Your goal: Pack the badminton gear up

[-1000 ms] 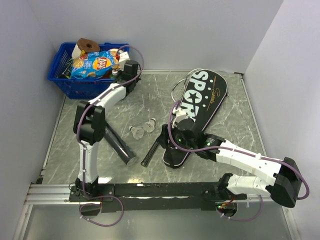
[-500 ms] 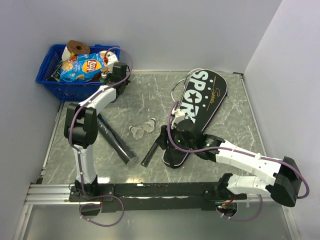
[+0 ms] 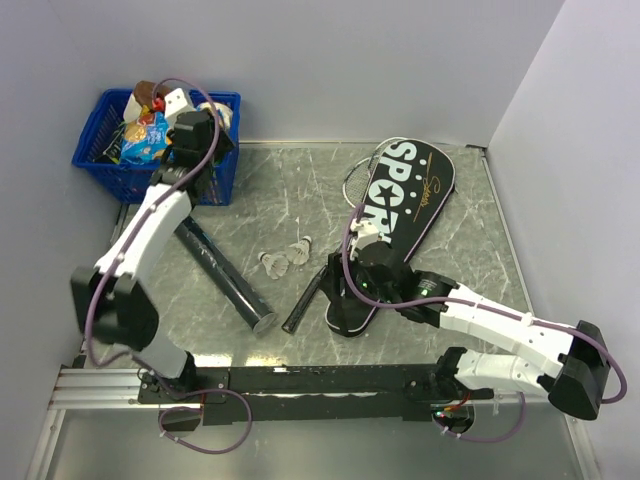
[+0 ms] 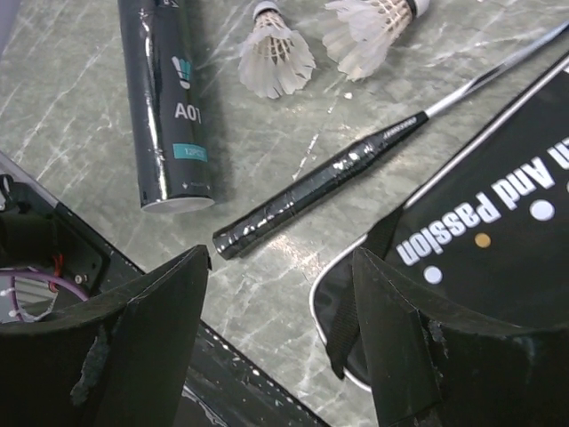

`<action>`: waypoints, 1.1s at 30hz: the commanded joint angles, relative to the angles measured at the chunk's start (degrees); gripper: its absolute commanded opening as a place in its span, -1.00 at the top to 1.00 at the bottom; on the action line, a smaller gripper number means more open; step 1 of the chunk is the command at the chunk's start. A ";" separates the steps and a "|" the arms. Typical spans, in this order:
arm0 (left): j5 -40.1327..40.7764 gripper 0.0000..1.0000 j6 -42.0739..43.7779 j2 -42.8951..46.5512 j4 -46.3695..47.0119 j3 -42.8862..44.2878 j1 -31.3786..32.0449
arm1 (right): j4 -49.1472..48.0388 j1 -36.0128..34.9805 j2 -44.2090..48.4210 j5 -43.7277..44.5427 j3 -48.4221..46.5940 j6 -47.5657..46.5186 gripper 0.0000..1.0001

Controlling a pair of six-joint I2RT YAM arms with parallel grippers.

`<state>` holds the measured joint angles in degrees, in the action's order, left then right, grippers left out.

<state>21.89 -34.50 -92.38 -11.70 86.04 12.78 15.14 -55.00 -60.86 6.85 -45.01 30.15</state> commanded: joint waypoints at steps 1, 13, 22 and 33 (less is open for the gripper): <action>-1.59 -0.29 0.22 10.45 -7.44 -4.03 4.44 | 4.02 -0.46 2.68 2.46 -3.32 -1.14 -0.50; -3.88 -0.65 -15.93 41.38 -22.04 -30.74 8.93 | 12.54 -0.19 0.92 3.26 -7.45 -4.05 -0.68; 3.67 -0.99 -28.16 36.50 -25.13 -38.14 8.85 | 10.44 -0.11 -2.16 -2.19 -6.14 -3.35 -0.69; 1.93 -0.93 -32.30 21.81 -16.52 -37.26 -0.11 | 6.93 -0.19 -3.56 -4.92 -3.15 -4.05 -0.71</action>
<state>24.64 -65.23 -67.85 -33.82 47.51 16.47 24.86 -54.98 -64.12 3.36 -49.12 27.07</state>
